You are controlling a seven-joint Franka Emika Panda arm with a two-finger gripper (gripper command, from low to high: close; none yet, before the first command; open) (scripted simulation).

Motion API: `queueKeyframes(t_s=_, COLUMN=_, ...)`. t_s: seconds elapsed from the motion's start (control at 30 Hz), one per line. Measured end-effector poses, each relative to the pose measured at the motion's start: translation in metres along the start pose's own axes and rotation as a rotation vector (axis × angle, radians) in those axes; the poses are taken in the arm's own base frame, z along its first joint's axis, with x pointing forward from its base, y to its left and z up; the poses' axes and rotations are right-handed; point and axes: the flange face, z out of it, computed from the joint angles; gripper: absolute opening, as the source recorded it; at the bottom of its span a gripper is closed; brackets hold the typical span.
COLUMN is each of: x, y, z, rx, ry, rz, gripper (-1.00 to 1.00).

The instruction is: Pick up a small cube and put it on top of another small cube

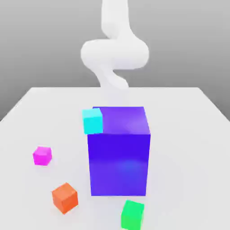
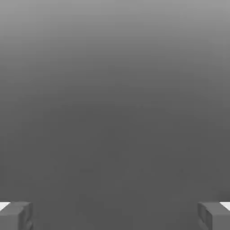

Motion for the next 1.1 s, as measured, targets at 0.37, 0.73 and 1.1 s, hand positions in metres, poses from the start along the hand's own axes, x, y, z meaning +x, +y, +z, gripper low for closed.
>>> queueKeyframes(t_s=0.37, x=-0.01, y=0.247, z=0.207, rx=-0.329, ry=-0.226, rz=0.049, gripper=0.0)
queueKeyframes(t_s=0.73, x=-0.142, y=0.467, z=0.263, rx=-0.542, ry=-0.475, rz=0.117, gripper=0.0)
queueKeyframes(t_s=1.1, x=-0.17, y=0.491, z=0.3, rx=-0.545, ry=-0.481, rz=0.121, gripper=-1.0)
